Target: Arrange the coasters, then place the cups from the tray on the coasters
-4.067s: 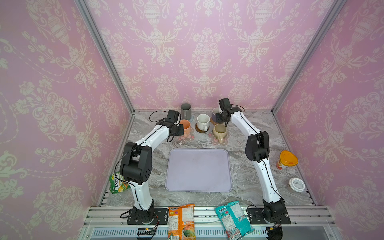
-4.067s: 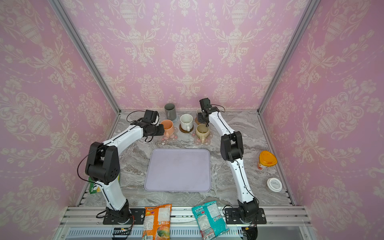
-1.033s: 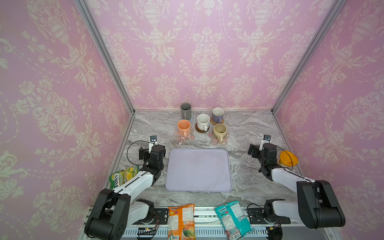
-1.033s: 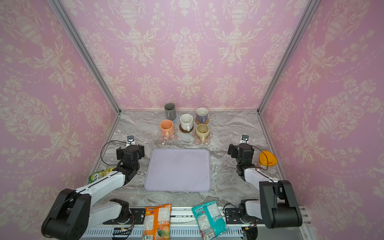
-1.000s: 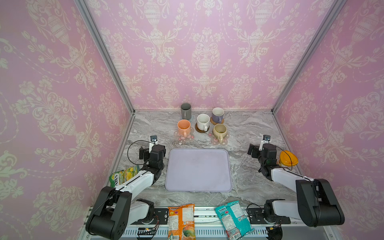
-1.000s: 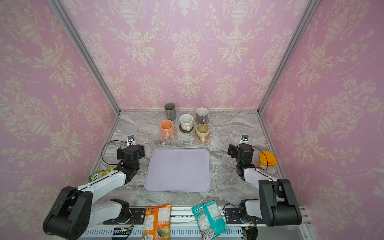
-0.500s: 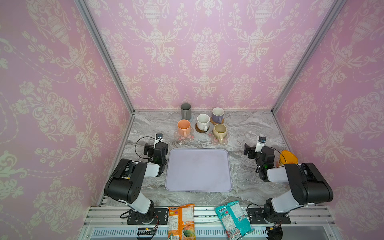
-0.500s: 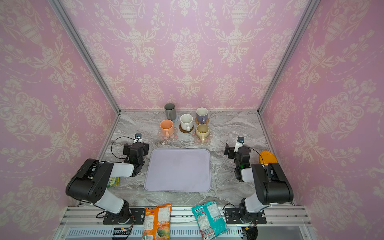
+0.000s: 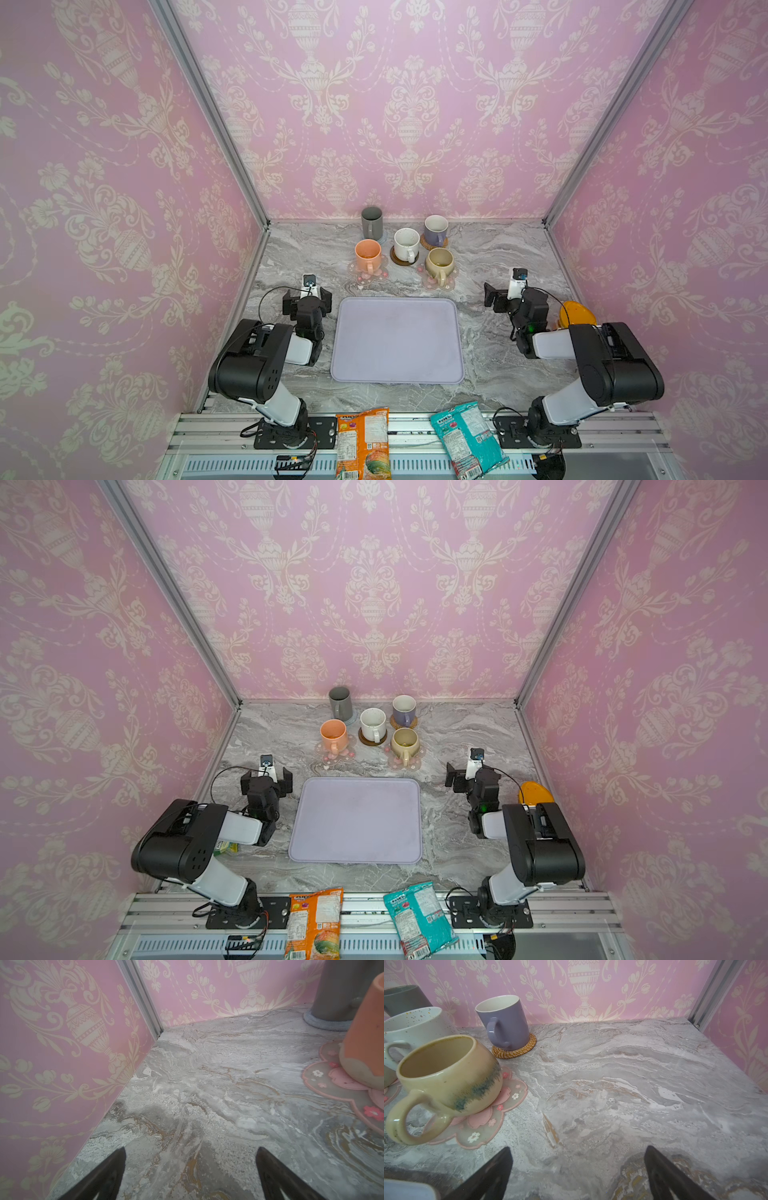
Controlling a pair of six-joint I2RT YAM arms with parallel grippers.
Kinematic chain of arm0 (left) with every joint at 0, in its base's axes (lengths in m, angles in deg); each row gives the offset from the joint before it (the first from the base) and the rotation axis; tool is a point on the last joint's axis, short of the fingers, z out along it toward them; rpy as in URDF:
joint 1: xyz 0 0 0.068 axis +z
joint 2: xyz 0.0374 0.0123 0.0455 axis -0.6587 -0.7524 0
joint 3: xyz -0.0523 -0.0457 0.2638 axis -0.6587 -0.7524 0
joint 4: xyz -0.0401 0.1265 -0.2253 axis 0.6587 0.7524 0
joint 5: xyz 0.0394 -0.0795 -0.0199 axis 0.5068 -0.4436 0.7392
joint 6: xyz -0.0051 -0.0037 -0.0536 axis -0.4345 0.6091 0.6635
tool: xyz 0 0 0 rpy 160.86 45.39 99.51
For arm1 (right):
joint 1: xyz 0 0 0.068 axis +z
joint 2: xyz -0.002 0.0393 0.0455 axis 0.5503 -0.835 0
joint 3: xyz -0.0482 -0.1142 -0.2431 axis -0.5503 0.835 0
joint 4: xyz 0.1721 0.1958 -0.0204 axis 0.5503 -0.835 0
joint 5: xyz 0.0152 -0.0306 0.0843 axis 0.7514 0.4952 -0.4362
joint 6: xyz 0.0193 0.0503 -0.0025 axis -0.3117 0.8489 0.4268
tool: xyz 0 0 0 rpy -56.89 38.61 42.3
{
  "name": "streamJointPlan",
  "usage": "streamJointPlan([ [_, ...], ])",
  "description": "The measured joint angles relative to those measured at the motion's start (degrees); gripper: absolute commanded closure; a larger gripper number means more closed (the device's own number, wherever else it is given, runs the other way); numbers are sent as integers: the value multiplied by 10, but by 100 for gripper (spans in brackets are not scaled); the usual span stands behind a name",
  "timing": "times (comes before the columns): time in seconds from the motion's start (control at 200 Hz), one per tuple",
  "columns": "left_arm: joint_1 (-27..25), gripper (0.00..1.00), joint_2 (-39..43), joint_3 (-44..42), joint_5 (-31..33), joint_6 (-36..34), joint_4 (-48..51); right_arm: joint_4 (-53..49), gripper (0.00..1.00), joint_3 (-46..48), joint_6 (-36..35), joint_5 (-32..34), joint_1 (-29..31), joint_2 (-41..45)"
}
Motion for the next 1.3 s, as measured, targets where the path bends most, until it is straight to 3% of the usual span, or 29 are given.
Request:
streamJointPlan([
  [0.215, 38, 1, -6, -2, -107, 15, -19, -4, 0, 0, 0, 0, 0, 0],
  [0.5, 61, 1, -25, 20, -161, 39, 4, -9, 0, 0, -2, 0, 0, 0],
  [1.296, 79, 1, -25, 31, -181, 60, 23, -11, 0, 0, -3, 0, 0, 0],
])
